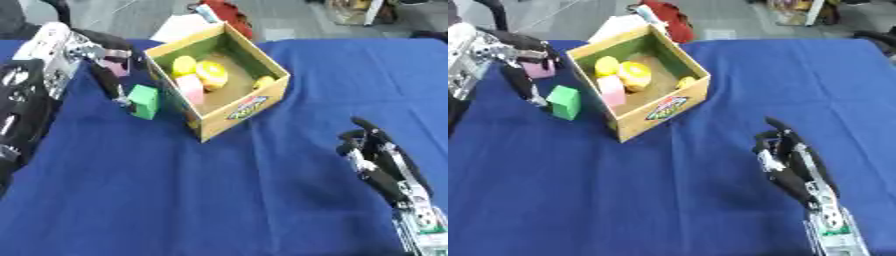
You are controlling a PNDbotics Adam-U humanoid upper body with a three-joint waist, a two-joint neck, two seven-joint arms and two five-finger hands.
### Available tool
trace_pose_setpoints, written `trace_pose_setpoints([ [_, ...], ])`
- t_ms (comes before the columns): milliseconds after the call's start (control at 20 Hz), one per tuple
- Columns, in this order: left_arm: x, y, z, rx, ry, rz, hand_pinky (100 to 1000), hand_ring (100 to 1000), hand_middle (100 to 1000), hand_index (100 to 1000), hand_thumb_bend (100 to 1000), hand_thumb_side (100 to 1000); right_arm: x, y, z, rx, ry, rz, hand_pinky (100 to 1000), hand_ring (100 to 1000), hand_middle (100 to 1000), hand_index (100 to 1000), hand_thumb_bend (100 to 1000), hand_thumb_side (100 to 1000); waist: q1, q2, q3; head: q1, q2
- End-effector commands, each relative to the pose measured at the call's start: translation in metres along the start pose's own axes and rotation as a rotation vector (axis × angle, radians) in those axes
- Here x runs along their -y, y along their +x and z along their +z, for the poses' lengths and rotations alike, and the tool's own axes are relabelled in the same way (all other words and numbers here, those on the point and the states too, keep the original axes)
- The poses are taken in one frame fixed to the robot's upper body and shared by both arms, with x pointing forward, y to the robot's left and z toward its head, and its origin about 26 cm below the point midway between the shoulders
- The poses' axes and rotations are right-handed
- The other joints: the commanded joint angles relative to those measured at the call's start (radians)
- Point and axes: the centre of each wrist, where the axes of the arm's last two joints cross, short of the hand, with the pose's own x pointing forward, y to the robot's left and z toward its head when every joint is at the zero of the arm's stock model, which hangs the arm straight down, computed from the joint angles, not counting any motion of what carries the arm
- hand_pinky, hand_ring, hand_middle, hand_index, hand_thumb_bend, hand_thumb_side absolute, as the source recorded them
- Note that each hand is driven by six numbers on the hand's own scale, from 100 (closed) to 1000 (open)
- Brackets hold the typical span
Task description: Pick up objects on the table and place them in the box.
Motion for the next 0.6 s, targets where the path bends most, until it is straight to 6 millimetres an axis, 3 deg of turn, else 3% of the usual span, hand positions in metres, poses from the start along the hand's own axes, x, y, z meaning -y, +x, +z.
trace_pose_setpoints([
  [50,-0.005,-0.004,0.005,-0.001,0.002,-0.044,821,785,803,914,640,330,0.007,0.004,-0.002,0.017,-0.004,0.025,652,612,659,924,100,424,0.001,-0.018,-0.002,0.003,-0.002],
  [450,0.015,-0.001,-0.009,0.034,-0.009,-0.032,790,735,747,860,539,191,0.007,0.004,-0.002,0.017,-0.009,0.023,652,612,659,924,100,426,0.0,-0.015,-0.005,0.006,-0.004],
  [600,0.018,0.001,-0.011,0.049,-0.007,-0.028,760,649,649,770,453,185,0.007,0.004,-0.002,0.017,-0.009,0.022,652,612,659,924,100,426,-0.001,-0.015,-0.005,0.007,-0.003],
])
